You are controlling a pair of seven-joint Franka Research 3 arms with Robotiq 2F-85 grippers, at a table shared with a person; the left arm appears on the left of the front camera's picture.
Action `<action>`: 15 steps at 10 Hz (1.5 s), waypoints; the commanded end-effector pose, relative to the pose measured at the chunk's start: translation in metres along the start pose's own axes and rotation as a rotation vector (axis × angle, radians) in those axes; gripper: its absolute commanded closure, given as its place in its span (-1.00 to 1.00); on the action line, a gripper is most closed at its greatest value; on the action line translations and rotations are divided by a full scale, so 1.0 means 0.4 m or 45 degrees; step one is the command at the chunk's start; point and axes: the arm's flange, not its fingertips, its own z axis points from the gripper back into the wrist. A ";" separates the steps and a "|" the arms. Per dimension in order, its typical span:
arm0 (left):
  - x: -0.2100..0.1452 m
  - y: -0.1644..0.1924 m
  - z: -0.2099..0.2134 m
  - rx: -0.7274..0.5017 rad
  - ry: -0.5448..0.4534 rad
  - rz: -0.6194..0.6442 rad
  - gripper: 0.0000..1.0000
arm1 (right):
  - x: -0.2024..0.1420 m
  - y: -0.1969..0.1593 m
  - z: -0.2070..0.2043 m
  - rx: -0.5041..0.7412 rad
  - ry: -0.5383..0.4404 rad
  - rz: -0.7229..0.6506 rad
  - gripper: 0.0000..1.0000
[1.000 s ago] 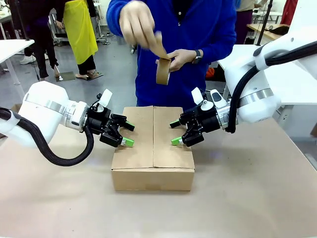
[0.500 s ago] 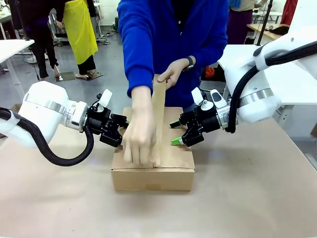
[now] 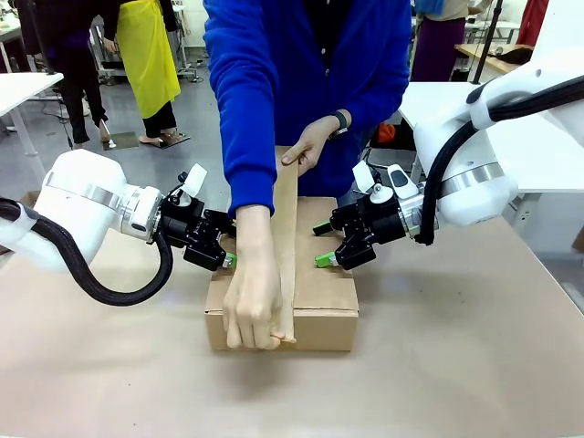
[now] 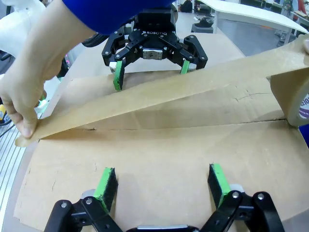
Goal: Pack the gift set into the box.
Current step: Press and hold the closed box until the human finishes sealing it.
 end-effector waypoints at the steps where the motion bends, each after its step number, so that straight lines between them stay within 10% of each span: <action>1: -0.006 -0.003 -0.002 0.001 0.004 0.003 -1.00 | -0.002 0.000 -0.004 -0.019 -0.011 0.004 -1.00; 15: -0.006 -0.003 -0.002 0.001 0.004 0.003 -1.00 | -0.002 0.000 -0.004 -0.019 -0.011 0.004 -1.00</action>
